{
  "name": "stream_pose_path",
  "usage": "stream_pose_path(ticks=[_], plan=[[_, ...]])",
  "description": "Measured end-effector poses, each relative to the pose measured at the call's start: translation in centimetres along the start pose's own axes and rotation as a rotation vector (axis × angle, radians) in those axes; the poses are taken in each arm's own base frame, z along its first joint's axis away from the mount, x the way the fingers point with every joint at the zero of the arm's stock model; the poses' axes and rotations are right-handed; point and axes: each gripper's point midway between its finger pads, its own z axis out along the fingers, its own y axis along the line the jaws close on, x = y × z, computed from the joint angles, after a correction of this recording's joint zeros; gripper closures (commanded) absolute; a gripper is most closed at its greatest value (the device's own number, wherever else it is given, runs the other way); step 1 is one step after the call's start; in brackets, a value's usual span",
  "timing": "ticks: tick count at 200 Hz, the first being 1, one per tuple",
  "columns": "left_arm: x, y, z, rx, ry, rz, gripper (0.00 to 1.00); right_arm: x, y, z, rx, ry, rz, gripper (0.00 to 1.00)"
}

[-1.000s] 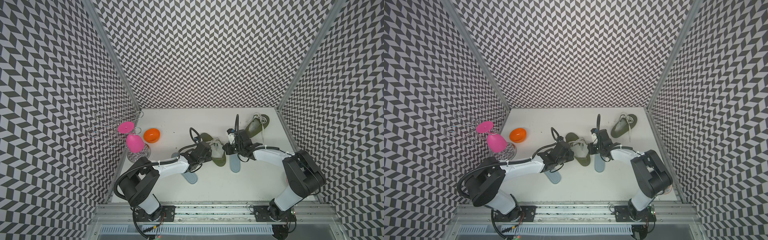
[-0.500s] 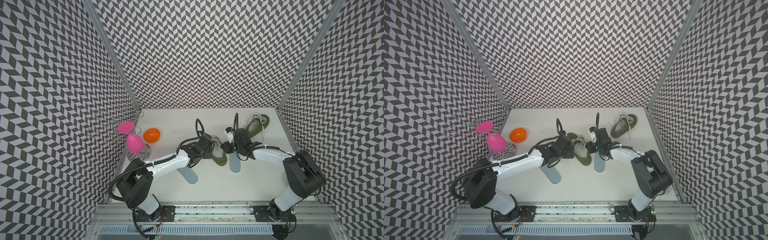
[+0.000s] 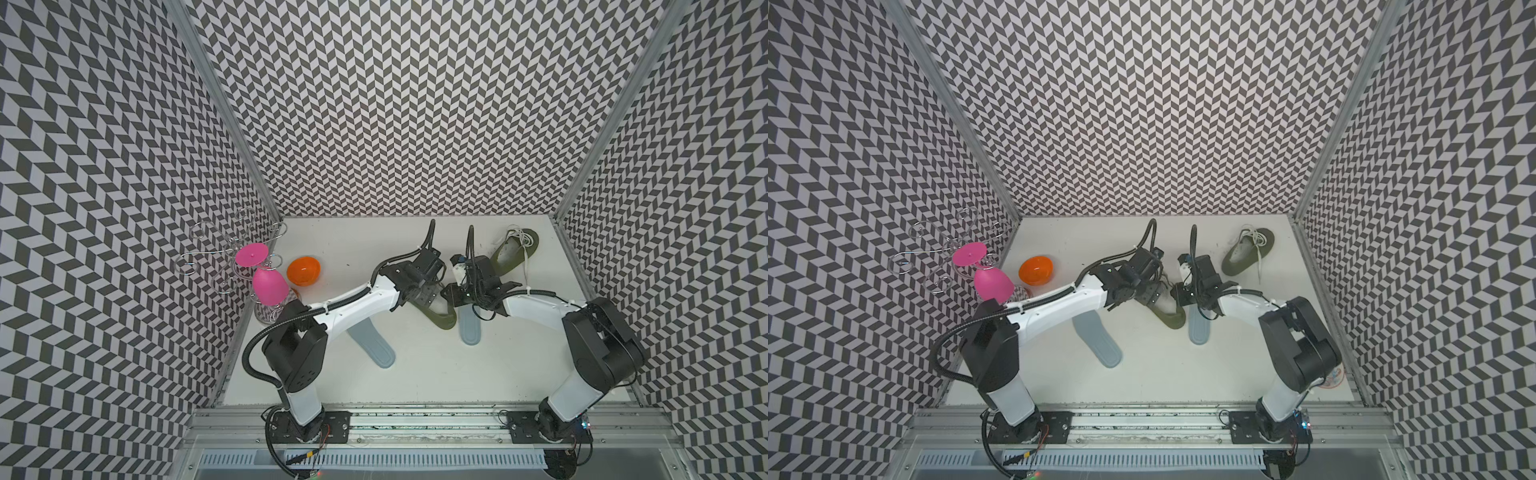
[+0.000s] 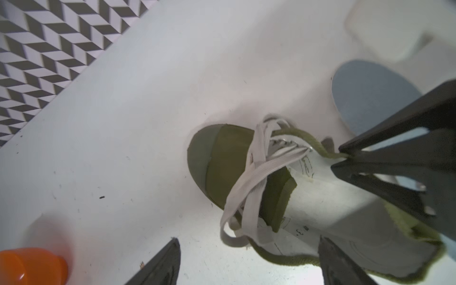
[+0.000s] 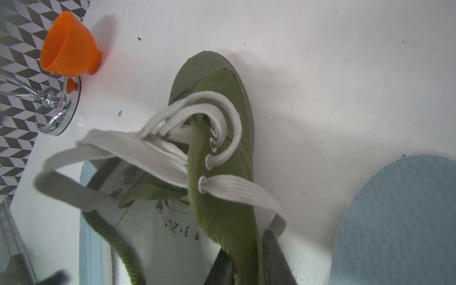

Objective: Insert the insole into the shoe
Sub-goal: Adjust the shoe at the center of the board.

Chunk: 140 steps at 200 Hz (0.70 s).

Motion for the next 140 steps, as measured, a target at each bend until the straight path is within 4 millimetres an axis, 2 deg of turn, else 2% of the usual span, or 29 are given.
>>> stream_pose_path(ticks=[19,83,108,140], plan=[[0.6,-0.2,1.8,-0.005,0.052,0.061,0.12,0.2,-0.1,0.1,0.002,0.006,0.002,0.79],[-0.9,0.4,5.4,-0.067,0.093,0.16,0.14,0.1,-0.1,0.2,0.003,0.009,0.004,0.76],[-1.1,0.7,5.9,-0.068,0.093,0.168,0.23,0.0,0.1,0.1,-0.001,0.011,0.007,0.71],[-1.9,0.8,6.2,-0.022,0.061,0.136,0.42,0.5,0.4,0.1,-0.022,0.035,0.02,0.53]])
